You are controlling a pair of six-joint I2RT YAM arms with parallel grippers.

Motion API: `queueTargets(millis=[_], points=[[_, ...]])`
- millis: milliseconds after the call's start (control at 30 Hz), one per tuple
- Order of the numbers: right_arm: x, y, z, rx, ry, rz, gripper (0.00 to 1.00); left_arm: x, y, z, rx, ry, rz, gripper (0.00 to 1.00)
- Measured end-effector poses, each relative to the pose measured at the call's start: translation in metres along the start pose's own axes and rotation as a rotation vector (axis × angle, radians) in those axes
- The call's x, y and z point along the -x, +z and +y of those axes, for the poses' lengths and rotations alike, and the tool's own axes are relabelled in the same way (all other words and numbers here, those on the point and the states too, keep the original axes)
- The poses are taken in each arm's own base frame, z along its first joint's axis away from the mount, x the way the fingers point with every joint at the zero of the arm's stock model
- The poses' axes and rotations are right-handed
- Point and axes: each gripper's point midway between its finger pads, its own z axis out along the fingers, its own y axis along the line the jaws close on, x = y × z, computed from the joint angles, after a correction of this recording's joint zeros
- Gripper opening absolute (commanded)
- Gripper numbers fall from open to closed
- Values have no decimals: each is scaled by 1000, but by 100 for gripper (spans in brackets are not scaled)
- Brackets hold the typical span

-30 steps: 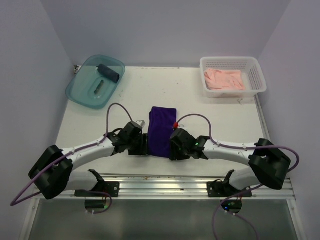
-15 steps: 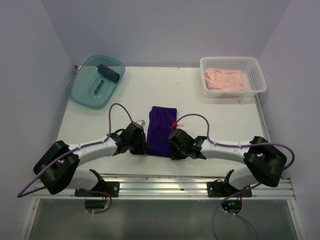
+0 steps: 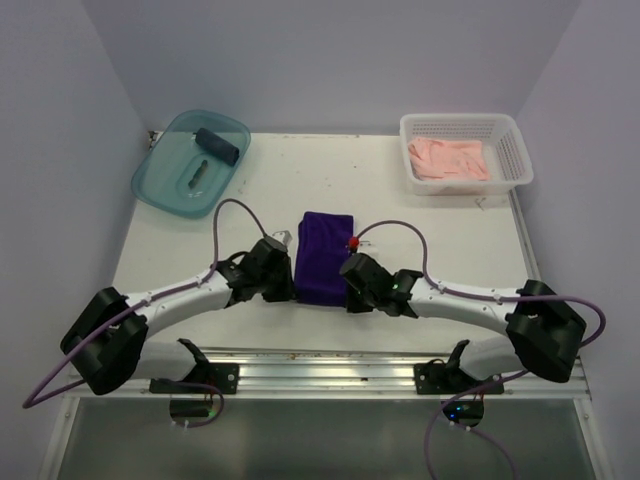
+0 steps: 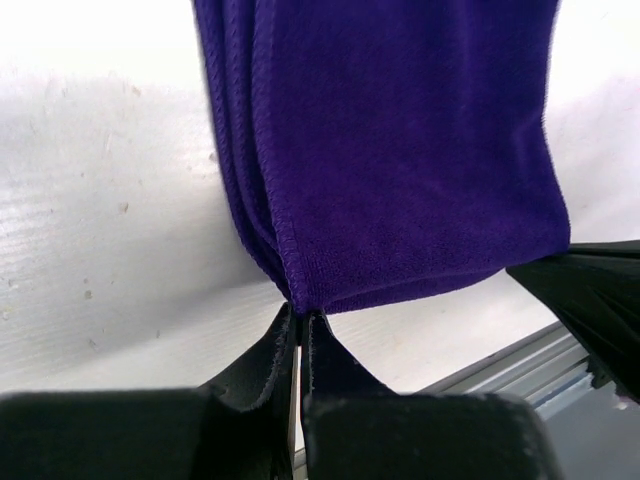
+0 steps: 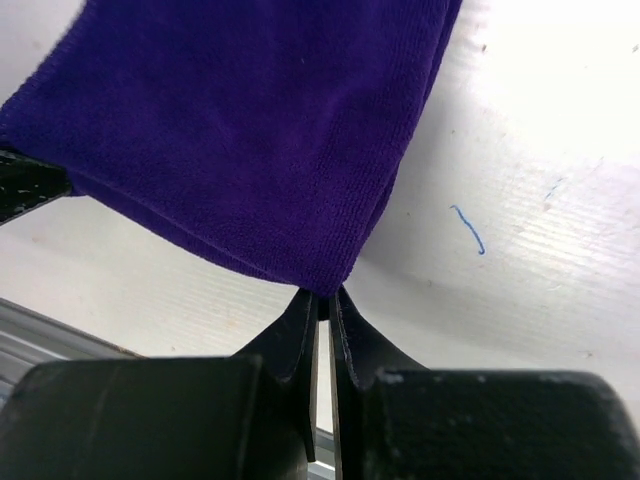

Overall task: Roll the towels
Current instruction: Roll the towel

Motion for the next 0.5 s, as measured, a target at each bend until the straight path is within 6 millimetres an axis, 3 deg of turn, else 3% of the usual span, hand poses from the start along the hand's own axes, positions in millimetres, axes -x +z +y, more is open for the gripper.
queueTargets(millis=[267, 500], points=[[48, -18, 10, -23, -37, -104, 0, 44, -17, -30, -13, 5, -78, 0], [86, -7, 3, -71, -35, -141, 0, 91, -10, -36, 15, -16, -127, 0]])
